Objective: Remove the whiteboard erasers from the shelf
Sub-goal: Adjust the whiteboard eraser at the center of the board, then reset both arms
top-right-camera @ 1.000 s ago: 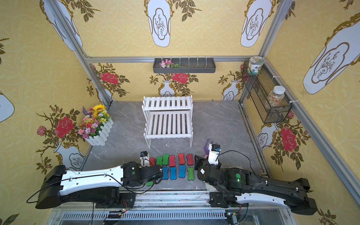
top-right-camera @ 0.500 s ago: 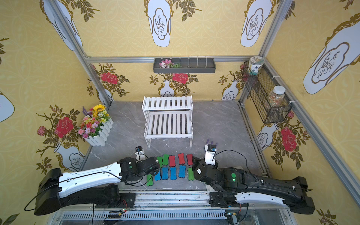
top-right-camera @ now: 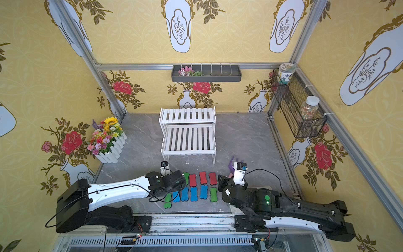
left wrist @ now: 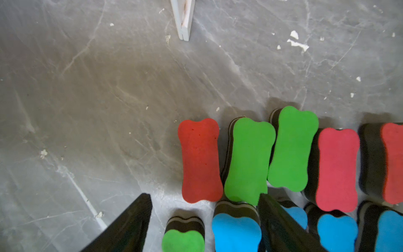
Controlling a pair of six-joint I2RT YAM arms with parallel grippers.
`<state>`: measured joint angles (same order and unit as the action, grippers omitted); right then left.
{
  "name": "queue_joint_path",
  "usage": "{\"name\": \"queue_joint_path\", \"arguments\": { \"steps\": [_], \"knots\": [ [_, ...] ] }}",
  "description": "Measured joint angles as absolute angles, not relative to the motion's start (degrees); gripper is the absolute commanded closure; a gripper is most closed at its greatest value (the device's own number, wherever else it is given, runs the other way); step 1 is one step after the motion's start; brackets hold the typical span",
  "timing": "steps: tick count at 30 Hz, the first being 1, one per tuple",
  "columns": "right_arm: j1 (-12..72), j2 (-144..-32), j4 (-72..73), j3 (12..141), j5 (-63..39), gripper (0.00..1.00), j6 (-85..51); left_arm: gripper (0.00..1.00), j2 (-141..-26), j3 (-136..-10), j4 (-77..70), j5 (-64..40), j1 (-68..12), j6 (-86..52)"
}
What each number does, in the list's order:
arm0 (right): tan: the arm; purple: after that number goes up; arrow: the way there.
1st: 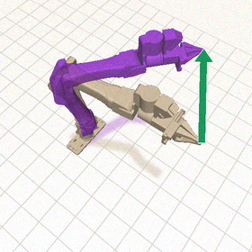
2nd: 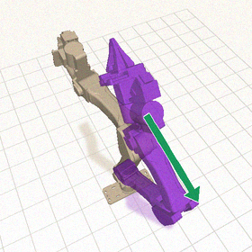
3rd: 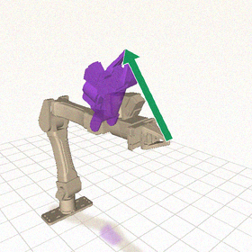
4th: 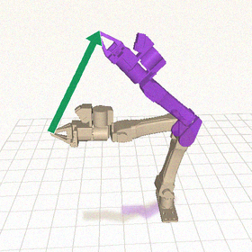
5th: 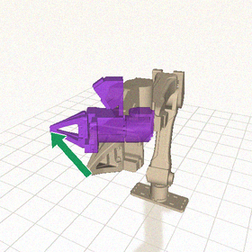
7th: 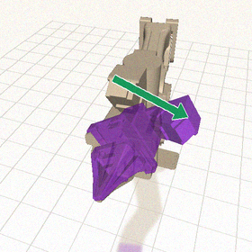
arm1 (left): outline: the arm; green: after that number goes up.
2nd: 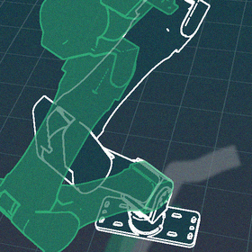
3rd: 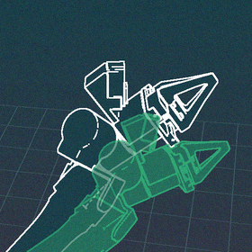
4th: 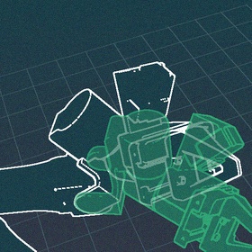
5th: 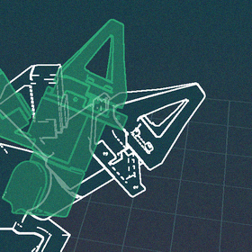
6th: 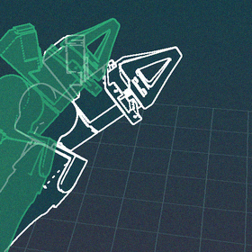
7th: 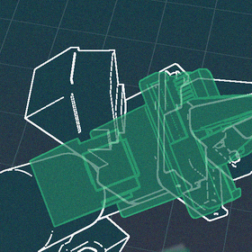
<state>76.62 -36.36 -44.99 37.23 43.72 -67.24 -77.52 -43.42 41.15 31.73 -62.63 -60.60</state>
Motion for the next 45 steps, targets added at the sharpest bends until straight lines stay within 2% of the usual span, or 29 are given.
{"name": "queue_joint_path", "arguments": {
  "steps": [14, 16, 18, 19, 20, 27, 31, 38, 42, 45],
  "knots": [
    [76.62, -34.83, -45.41, 36.93, 43.88, 0.26, -67.48, 0.23, -79.13, -41.54, 40.58, 28.01, -65.93, -61.01],
    [76.62, -34.87, -45.41, 36.91, 43.88, 0.24, -67.53, 0.18, -78.67, -41.78, 41.23, 27.86, -66.48, -61.65],
    [76.62, -35.07, -45.39, 36.91, 43.86, 0.18, -67.53, 0.08, -77.43, -43.09, 43.09, 28.36, -66.83, -62.67],
    [76.62, -35.27, -45.41, 36.91, 43.86, 0.13, -67.51, 0.04, -76.36, -43.81, 43.81, 28.91, -66.98, -63.09],
    [76.62, -35.66, -45.39, 36.93, 43.86, 0.02, -67.44, 0.01, -74.46, -44.88, 44.71, 29.89, -67.09, -63.59],
    [76.53, -42.5, -46.74, 42.26, 45.15, 0.03, -65.3, 0.0, -59.92, -47.22, 48.12, 39.64, -66.46, -65.08],
    [76.27, -46.81, -49.91, 45.91, 48.25, 0.03, -65.71, 0.0, -53.65, -45.98, 47.97, 44.66, -59.48, -62.78],
    [74.15, -48.6, -51.77, 49.25, 52.4, 0.03, -63.83, 0.0, -42.76, -40.73, 35.05, 52.69, -46.83, -45.28],
    [73.63, -46.17, -52.64, 48.66, 54.74, 0.03, -62.74, 0.0, -40.64, -30.13, 16.1, 56.84, -39.48, -26.87],
    [73.49, -43.46, -52.62, 47.48, 56.99, 0.03, -61.95, 0.01, -42.85, -21.39, 0.14, 55.86, -31.7, -15.2]
  ]
}}
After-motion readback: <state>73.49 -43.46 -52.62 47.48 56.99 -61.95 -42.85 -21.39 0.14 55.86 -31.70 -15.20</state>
